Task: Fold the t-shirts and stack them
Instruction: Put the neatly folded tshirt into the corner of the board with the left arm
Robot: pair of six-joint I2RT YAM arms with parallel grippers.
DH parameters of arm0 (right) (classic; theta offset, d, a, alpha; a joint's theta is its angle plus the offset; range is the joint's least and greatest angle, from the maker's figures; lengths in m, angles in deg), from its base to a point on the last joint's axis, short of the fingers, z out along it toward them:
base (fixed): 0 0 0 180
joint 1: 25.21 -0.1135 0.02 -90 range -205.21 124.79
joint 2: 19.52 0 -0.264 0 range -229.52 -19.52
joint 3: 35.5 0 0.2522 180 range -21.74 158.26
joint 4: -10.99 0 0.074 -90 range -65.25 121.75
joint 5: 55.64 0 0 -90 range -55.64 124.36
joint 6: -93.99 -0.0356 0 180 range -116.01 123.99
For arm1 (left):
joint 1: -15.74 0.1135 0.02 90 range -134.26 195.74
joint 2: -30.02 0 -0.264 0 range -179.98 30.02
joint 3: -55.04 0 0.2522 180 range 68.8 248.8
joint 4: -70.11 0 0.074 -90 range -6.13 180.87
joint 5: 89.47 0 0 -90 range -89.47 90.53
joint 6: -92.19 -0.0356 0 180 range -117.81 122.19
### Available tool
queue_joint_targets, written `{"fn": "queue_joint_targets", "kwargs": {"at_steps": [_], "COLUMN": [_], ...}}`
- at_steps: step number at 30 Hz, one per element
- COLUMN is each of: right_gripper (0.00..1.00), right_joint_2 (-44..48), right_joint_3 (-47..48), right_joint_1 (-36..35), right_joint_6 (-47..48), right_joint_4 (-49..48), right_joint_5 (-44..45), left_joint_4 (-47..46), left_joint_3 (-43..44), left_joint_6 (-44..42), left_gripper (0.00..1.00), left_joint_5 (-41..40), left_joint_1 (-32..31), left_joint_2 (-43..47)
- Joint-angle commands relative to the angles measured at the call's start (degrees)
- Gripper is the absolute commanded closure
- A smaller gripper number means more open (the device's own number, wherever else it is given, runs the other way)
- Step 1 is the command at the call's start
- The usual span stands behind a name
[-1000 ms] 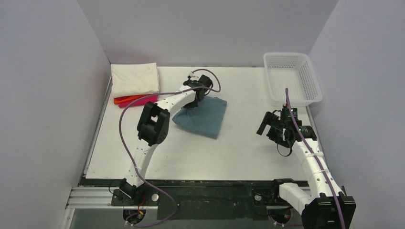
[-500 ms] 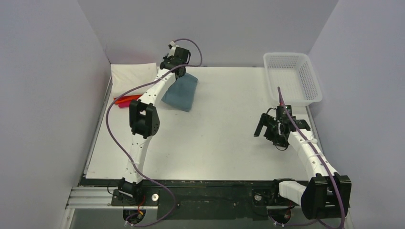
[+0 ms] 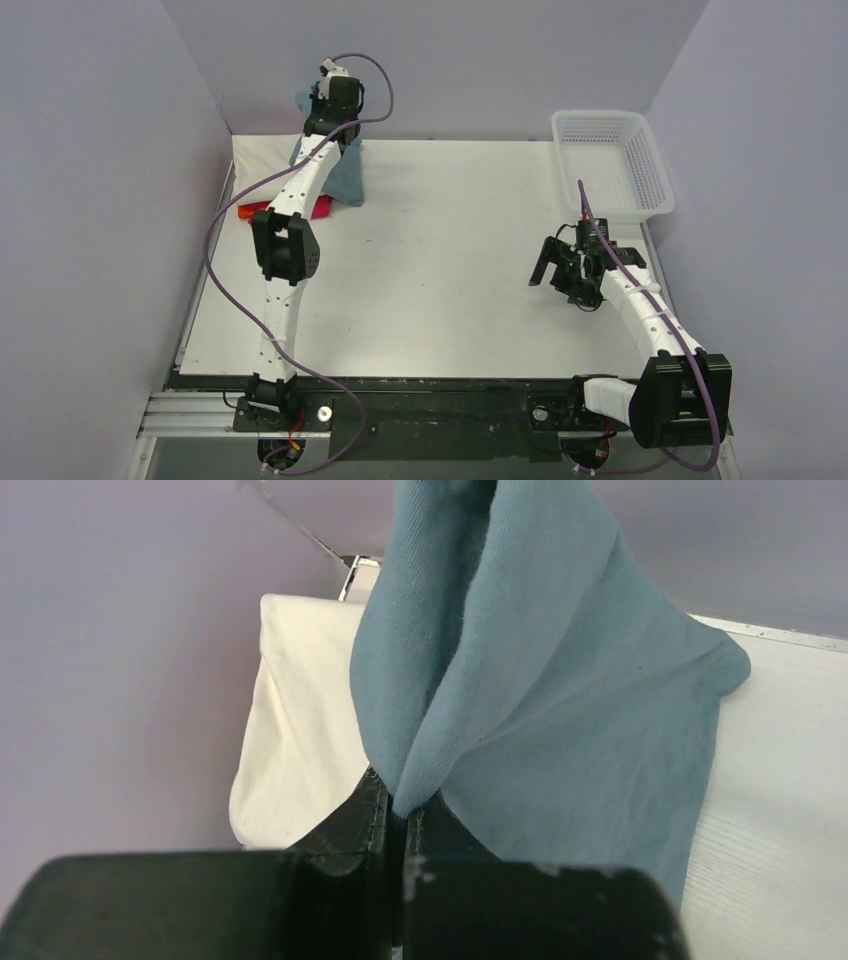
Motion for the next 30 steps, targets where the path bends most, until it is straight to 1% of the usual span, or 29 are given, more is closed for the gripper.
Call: {"fn": "queue_joint_targets", "kwargs": {"at_steps": [1, 6, 19, 30], "right_gripper": [0.02, 0.03, 0.03, 0.03], "right_joint_2": [-0.83, -1.43, -0.9, -1.03], "right_joint_3": [0.58, 0.77, 0.76, 0.72], "right_joint_1": [0.31, 0.28, 0.32, 0.3], "right_joint_6": [0.79, 0.85, 0.58, 0.34], "right_joint_4": [1.05, 1.39, 1.7, 1.71], "right_joint_5": [0.76, 1.36, 0.98, 0.91], "left_joint_4": [-6.65, -6.32, -6.07, -2.83], "left_joint_3": [3.93, 4.0, 4.02, 3.39], "left_joint_6": [-2.41, -1.06, -2.05, -1.62], "left_gripper": [1.0, 1.0, 1.0, 1.0], "left_joint_5": [-1.41, 1.5, 3.5, 7.52], "left_joint_1": [0.43, 1.01, 1.87, 2.68], "left_joint_2": [3.57, 6.18, 10.96, 14.07]}}
